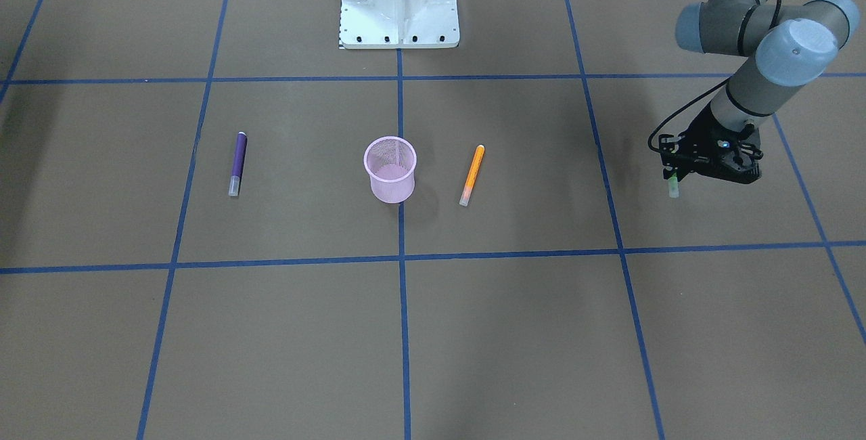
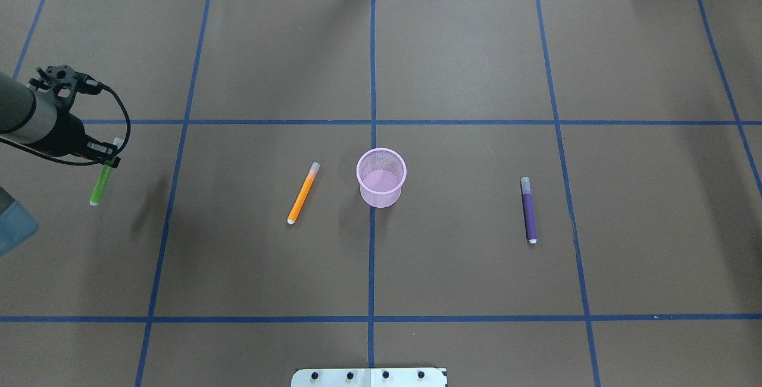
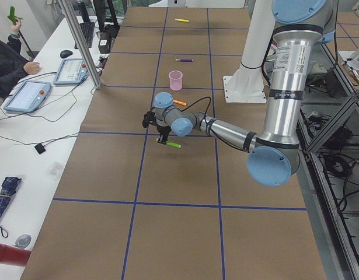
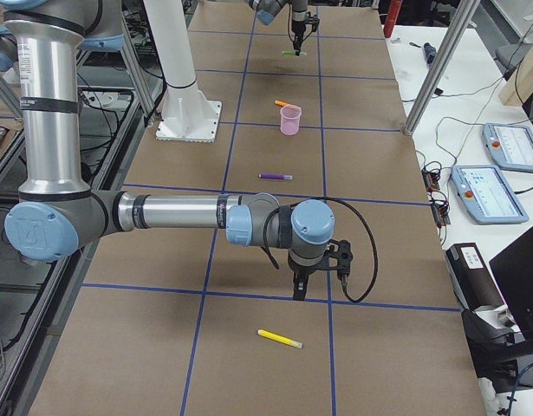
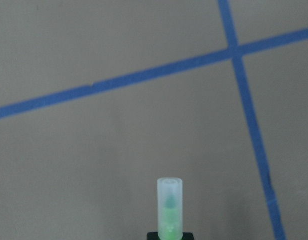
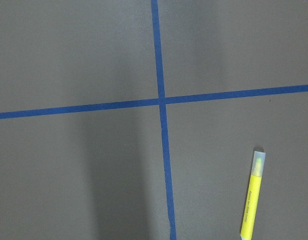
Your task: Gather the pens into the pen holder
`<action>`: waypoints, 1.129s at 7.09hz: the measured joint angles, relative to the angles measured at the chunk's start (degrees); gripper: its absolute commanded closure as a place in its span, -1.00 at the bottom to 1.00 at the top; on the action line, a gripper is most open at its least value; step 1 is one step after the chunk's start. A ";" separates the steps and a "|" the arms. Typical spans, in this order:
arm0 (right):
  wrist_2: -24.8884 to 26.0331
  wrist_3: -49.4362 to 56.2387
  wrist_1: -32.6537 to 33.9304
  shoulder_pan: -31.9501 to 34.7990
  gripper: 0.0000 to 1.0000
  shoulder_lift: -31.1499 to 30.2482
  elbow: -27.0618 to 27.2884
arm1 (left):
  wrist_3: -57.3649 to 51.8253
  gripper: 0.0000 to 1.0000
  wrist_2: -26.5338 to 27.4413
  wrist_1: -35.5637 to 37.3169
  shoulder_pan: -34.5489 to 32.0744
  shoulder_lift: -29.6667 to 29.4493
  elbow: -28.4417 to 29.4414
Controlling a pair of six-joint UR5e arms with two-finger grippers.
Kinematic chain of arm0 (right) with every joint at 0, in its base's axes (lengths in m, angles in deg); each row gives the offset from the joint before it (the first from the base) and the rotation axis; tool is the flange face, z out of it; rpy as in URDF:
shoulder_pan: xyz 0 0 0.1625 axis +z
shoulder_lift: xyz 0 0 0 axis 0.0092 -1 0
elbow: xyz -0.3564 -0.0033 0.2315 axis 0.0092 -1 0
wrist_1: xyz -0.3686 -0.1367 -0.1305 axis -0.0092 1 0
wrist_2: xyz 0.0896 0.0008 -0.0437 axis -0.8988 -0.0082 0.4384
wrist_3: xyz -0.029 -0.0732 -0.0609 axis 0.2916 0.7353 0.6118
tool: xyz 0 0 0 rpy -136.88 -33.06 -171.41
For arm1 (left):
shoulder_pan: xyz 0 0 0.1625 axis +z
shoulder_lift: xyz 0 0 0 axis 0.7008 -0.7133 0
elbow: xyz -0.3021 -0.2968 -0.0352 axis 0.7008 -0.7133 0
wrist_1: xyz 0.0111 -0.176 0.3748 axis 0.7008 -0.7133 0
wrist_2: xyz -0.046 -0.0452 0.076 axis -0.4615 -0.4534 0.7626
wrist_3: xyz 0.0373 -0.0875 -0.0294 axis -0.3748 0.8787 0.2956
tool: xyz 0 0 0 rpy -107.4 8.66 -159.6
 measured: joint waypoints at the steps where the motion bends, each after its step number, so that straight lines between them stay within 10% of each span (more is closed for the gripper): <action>1: 0.05 0.22 -0.76 -0.04 -1.00 -0.40 -1.36 | 1.43 1.00 0.09 0.01 -1.10 -2.17 -0.22; 4: 0.26 -0.58 -17.67 -0.15 -1.00 0.72 -16.94 | 8.58 1.00 3.18 0.23 -1.79 -9.64 -0.25; 8: -0.08 -3.32 -22.01 -2.24 -0.99 2.66 -26.45 | 9.68 1.00 3.92 0.38 -1.78 -13.77 1.16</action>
